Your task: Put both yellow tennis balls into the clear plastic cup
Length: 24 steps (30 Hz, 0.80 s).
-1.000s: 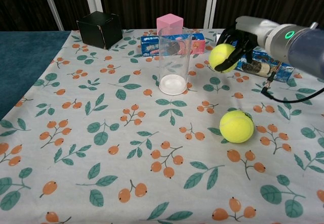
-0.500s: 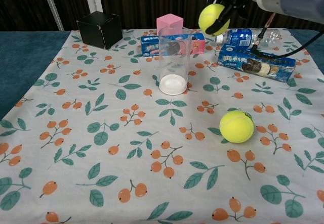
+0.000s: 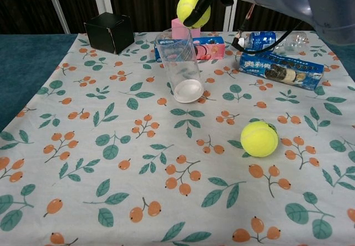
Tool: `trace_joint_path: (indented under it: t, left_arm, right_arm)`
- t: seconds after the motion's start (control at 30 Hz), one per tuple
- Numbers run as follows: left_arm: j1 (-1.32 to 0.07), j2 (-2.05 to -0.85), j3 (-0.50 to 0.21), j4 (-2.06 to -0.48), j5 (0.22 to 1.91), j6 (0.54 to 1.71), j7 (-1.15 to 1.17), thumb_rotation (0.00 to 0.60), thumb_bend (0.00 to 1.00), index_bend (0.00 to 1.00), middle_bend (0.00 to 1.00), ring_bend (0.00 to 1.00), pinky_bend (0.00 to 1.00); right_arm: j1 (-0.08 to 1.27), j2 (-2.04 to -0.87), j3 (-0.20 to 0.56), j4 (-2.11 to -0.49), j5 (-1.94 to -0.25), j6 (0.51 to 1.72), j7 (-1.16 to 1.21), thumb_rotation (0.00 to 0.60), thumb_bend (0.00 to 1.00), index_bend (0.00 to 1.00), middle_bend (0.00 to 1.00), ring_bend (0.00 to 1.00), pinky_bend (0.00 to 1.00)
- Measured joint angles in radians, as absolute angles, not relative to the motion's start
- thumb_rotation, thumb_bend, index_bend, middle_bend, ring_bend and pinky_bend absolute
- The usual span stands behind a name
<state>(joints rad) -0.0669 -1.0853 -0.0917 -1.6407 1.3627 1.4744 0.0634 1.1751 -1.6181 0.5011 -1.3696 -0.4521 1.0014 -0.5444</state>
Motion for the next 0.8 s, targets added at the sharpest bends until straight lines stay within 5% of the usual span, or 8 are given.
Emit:
trace_joint_path:
  t: [0.27, 0.47, 0.5, 0.53, 0.6, 0.67, 0.8]
  left_arm:
    - [-0.064, -1.081, -0.095, -1.642, 1.359, 1.48, 0.057, 0.6, 0.12, 0.07, 0.0, 0.0, 0.08]
    - [-0.059, -1.079, -0.098, -1.643, 1.357, 1.49, 0.054, 0.6, 0.12, 0.07, 0.0, 0.0, 0.08]
    - [-0.058, -1.078, -0.098, -1.643, 1.357, 1.491, 0.053, 0.6, 0.12, 0.07, 0.0, 0.0, 0.08]
    - [-0.057, -1.078, -0.098, -1.642, 1.357, 1.493, 0.053, 0.6, 0.12, 0.07, 0.0, 0.0, 0.08]
    - [-0.056, -1.077, -0.099, -1.641, 1.355, 1.494, 0.05, 0.6, 0.12, 0.07, 0.0, 0.0, 0.08]
    - [-0.056, -1.076, -0.101, -1.641, 1.352, 1.494, 0.048, 0.6, 0.12, 0.07, 0.0, 0.0, 0.08]
    - [-0.056, -1.077, -0.1, -1.642, 1.354, 1.494, 0.05, 0.6, 0.12, 0.07, 0.0, 0.0, 0.08]
  right_arm:
    - [1.201, -1.625, 0.518, -1.33, -0.426, 1.018, -0.566, 0.6, 0.4, 0.62, 0.51, 0.51, 0.94]
    - [1.195, -1.61, 0.514, -1.379, -0.415, 0.999, -0.558, 0.6, 0.4, 0.52, 0.38, 0.38, 0.95]
    - [1.193, -1.606, 0.513, -1.388, -0.407, 0.995, -0.558, 0.6, 0.4, 0.5, 0.36, 0.36, 0.91]
    - [1.192, -1.599, 0.512, -1.4, -0.392, 0.988, -0.56, 0.6, 0.4, 0.48, 0.34, 0.34, 0.73]
    - [1.19, -1.588, 0.508, -1.422, -0.367, 0.976, -0.566, 0.6, 0.4, 0.45, 0.3, 0.31, 0.2]
    - [1.188, -1.57, 0.502, -1.452, -0.343, 0.965, -0.573, 0.6, 0.4, 0.43, 0.29, 0.3, 0.06]
    - [1.187, -1.547, 0.491, -1.49, -0.326, 0.96, -0.575, 0.6, 0.34, 0.33, 0.2, 0.23, 0.04]
